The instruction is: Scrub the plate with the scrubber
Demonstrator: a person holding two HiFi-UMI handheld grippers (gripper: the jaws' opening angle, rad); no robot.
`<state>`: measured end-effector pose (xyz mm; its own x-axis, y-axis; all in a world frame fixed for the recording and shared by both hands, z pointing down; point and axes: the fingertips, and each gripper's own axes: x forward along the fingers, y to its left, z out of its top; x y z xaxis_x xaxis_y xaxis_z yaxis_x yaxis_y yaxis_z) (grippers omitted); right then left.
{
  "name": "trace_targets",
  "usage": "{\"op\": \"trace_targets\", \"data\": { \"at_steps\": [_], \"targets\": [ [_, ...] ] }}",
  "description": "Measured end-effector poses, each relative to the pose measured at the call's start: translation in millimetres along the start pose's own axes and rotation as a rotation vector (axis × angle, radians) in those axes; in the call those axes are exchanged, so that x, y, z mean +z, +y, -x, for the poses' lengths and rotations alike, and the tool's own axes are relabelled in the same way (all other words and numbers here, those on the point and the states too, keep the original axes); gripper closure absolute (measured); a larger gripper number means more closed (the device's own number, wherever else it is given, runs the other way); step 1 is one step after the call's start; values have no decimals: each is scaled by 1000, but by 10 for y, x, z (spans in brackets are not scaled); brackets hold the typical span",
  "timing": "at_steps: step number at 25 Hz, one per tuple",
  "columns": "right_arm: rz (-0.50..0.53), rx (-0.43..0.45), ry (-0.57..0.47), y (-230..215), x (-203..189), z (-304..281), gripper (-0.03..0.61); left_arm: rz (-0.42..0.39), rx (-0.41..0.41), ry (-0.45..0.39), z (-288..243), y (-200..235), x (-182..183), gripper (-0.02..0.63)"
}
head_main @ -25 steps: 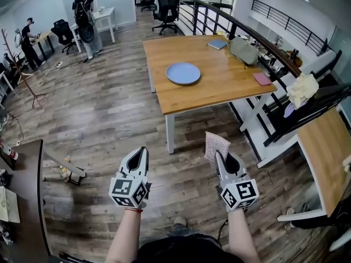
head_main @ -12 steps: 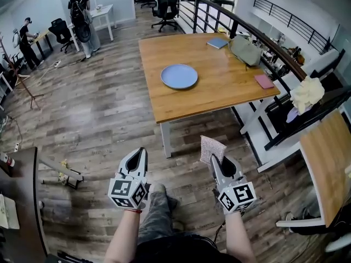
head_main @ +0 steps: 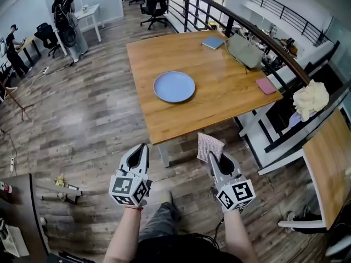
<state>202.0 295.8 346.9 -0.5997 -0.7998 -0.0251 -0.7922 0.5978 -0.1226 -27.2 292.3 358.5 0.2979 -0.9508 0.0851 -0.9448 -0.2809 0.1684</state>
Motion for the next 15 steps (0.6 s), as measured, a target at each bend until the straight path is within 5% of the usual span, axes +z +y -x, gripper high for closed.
{"op": "trace_targets", "data": {
  "at_steps": [15],
  "targets": [
    [-8, -61, 45, -423, -144, -1263, 500, -1, -90, 30, -1257, 632, 68, 617]
  ]
}}
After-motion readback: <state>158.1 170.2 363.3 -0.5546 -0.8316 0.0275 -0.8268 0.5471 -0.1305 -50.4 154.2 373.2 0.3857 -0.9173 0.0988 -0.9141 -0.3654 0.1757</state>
